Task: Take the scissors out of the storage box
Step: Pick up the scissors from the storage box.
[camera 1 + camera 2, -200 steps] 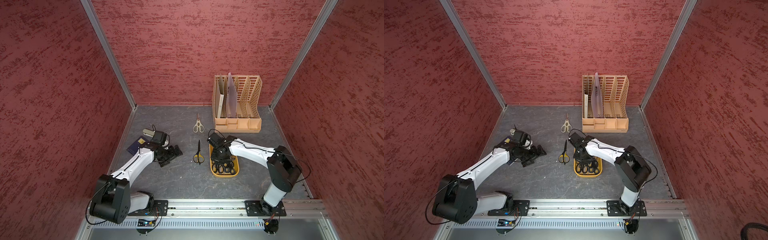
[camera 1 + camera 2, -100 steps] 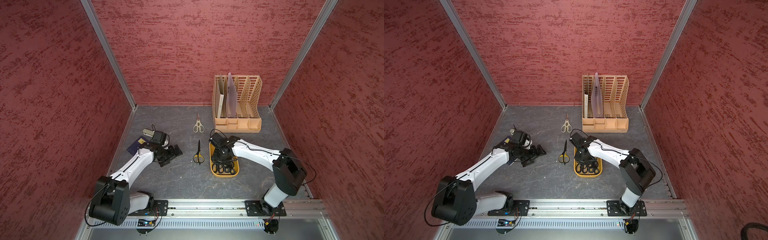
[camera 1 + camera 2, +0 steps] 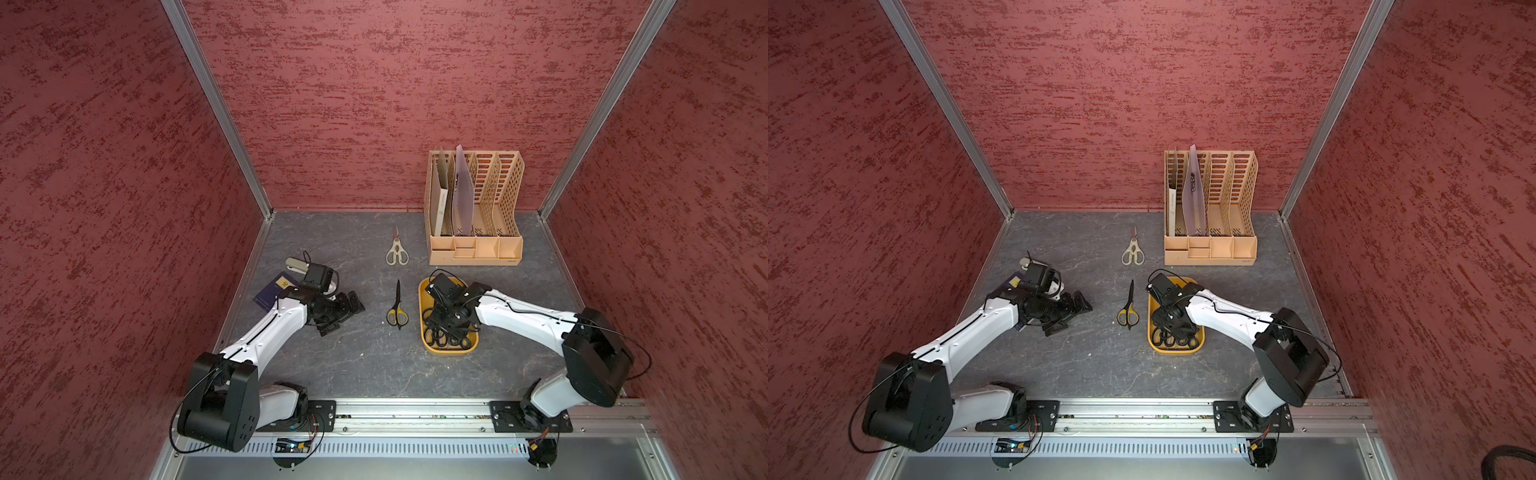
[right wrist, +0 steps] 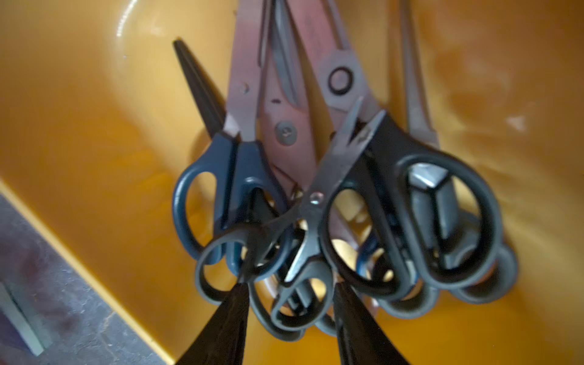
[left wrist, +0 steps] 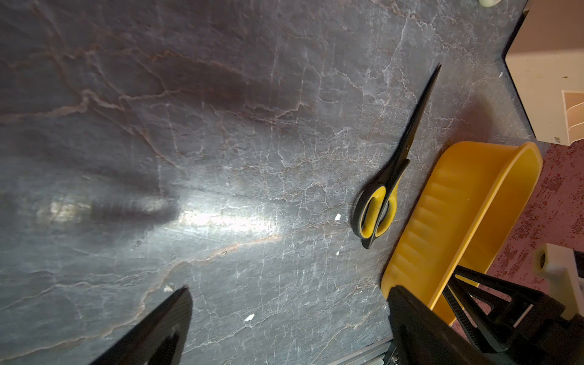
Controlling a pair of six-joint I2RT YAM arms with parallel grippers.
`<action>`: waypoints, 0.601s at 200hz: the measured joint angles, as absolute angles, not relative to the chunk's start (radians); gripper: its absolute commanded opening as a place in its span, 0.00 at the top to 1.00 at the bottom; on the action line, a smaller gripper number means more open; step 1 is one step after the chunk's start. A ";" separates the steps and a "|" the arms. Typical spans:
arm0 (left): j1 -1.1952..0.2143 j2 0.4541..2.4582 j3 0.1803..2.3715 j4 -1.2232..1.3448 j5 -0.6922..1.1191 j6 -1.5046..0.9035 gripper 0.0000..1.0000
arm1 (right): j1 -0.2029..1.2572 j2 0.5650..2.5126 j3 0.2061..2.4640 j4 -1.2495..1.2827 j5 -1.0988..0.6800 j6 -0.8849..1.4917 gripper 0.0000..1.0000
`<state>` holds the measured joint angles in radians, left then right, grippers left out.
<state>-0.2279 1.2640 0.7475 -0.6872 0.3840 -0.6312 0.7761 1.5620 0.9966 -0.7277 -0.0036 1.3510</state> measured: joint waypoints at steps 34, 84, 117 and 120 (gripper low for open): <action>-0.228 1.271 0.748 -0.688 0.383 -0.631 0.00 | 0.787 1.571 0.998 -0.697 -0.002 1.397 0.49; -0.224 1.272 0.748 -0.688 0.380 -0.630 0.00 | 0.792 1.595 0.999 -0.679 0.000 1.441 0.47; -0.223 1.272 0.748 -0.688 0.380 -0.630 0.00 | 0.793 1.611 0.999 -0.659 0.015 1.465 0.47; -0.223 1.272 0.748 -0.688 0.380 -0.630 0.00 | 0.793 1.612 0.999 -0.657 0.016 1.467 0.47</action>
